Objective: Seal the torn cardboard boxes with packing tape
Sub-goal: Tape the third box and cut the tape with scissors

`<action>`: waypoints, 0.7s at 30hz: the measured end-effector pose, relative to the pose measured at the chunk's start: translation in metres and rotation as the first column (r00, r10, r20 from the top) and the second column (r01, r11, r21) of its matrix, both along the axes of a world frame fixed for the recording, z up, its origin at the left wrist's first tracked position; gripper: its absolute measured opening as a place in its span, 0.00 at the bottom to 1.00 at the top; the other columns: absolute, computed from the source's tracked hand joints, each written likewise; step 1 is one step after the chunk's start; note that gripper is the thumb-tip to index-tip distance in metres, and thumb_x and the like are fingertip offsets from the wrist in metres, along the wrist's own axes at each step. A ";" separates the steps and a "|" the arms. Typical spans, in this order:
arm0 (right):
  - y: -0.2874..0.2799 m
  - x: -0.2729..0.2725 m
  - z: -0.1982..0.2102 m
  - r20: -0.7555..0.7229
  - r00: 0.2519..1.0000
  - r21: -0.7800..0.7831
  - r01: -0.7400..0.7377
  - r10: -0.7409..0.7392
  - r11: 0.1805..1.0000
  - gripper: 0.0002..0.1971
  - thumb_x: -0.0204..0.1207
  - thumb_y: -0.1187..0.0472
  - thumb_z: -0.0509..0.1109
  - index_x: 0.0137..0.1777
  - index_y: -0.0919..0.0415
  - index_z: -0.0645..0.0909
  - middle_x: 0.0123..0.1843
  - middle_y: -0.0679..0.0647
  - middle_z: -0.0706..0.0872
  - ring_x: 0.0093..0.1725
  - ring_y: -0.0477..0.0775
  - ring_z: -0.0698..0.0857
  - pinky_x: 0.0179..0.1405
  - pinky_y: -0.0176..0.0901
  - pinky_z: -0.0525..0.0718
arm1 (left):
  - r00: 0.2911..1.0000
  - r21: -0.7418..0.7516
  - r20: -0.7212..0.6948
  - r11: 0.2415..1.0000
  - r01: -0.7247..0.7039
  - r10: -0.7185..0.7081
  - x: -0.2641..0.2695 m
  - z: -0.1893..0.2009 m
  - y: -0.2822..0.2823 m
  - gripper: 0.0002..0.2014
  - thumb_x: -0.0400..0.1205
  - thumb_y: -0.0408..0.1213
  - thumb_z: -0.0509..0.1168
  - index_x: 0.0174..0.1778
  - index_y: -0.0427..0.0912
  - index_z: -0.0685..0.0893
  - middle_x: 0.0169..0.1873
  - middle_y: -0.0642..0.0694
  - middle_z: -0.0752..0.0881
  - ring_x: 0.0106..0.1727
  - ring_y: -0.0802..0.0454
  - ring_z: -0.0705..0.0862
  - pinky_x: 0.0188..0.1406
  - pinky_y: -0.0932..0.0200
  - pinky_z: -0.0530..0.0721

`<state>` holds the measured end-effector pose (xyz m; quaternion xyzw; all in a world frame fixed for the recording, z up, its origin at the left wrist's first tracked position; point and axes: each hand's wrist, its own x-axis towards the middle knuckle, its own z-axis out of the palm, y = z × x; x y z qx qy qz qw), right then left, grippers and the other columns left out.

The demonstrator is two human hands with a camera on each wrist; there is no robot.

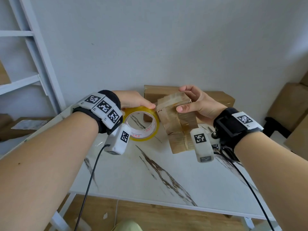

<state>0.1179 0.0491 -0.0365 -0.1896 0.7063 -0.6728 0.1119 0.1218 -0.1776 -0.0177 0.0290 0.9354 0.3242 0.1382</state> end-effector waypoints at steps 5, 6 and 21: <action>0.031 0.002 0.000 0.023 0.999 0.129 -0.037 0.034 0.991 0.58 0.50 0.77 0.81 0.80 0.50 0.59 0.68 0.47 0.76 0.61 0.45 0.82 0.53 0.36 0.85 | 0.998 0.024 0.028 0.998 0.064 -0.064 -0.004 0.002 0.024 0.17 0.78 0.54 0.67 0.38 0.43 0.88 0.32 0.49 0.86 0.38 0.51 0.83 0.47 0.58 0.81; 0.035 0.003 0.002 0.028 0.999 0.206 -0.042 0.037 0.978 0.60 0.52 0.77 0.81 0.82 0.49 0.55 0.71 0.47 0.72 0.64 0.44 0.79 0.59 0.38 0.82 | 0.997 0.032 0.033 0.997 0.072 -0.073 -0.005 0.002 0.029 0.16 0.78 0.53 0.67 0.37 0.43 0.87 0.32 0.49 0.86 0.38 0.51 0.83 0.47 0.58 0.81; 0.014 -0.004 0.008 -0.393 0.919 0.865 0.362 0.021 0.347 0.25 0.86 0.46 0.47 0.82 0.48 0.56 0.84 0.52 0.59 0.83 0.57 0.53 0.81 0.57 0.50 | 0.993 -0.093 -0.054 0.991 0.096 -0.102 -0.006 -0.006 0.052 0.24 0.75 0.65 0.63 0.49 0.48 0.88 0.51 0.49 0.86 0.55 0.49 0.83 0.64 0.53 0.77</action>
